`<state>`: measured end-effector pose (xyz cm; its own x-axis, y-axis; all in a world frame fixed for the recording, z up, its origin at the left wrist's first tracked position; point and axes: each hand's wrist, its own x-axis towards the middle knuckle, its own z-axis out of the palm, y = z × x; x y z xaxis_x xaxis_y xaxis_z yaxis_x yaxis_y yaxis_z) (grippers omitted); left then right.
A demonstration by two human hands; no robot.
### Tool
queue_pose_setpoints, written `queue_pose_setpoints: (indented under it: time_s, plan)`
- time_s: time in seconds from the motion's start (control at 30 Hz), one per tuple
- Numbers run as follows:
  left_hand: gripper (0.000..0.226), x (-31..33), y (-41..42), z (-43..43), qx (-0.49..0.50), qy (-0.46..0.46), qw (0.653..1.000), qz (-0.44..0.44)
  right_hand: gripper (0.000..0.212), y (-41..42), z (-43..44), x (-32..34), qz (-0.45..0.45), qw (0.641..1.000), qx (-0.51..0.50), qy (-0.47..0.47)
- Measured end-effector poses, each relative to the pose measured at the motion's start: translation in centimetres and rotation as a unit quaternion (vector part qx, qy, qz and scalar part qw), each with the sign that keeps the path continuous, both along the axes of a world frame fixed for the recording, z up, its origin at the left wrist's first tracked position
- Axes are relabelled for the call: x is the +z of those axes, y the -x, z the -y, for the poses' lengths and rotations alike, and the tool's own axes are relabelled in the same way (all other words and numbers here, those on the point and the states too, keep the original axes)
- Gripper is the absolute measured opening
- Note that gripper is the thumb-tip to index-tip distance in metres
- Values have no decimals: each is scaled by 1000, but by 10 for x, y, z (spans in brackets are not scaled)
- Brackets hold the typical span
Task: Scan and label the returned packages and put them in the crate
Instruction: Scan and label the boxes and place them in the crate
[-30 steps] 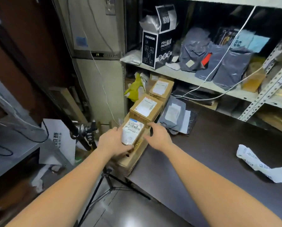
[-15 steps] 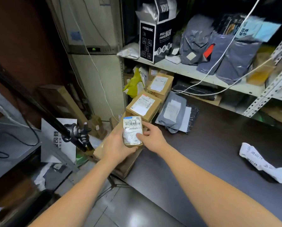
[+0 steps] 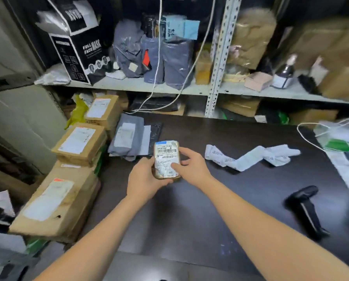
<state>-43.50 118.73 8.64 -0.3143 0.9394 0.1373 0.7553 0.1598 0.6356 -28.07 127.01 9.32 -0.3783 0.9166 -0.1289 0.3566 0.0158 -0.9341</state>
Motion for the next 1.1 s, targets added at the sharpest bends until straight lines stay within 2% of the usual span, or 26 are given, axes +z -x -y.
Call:
queue_pose_setpoints:
  time_s: [0.2, 0.37, 0.53, 0.77, 0.87, 0.97, 1.03, 1.07, 1.1]
  plan:
    - [62, -29, -143, -41, -90, 39, 994, 41, 56, -154, -15, -28, -6, 996, -76, 41]
    - [58, -59, -228, -61, -133, 68, 987, 51, 55, -244, -18, -57, 5, 989, -129, 75]
    - [59, -87, -274, -61, -151, 110, 980, 63, 56, -289, -6, -85, -31, 979, -158, 125]
    - [71, -113, -282, -59, -147, 148, 974, 83, 55, -298, 0, -112, -37, 971, -177, 158]
    - [73, -115, -280, -61, -145, 160, 973, 83, 43, -302, -4, -106, 58, 967, -226, 103]
    - [79, -115, -282, -66, -133, 167, 974, 79, 26, -321, -17, -98, 167, 914, -370, -20]
    - [102, -114, -285, -70, -127, 181, 972, 81, 30, -338, -24, -97, 260, 865, -428, -39]
    - [108, -113, -286, -71, -128, 188, 970, 87, 38, -346, -26, -98, 300, 849, -435, -16]
    - [105, -112, -288, -72, -133, 190, 968, 92, 46, -353, -27, -100, 332, 843, -423, 21]
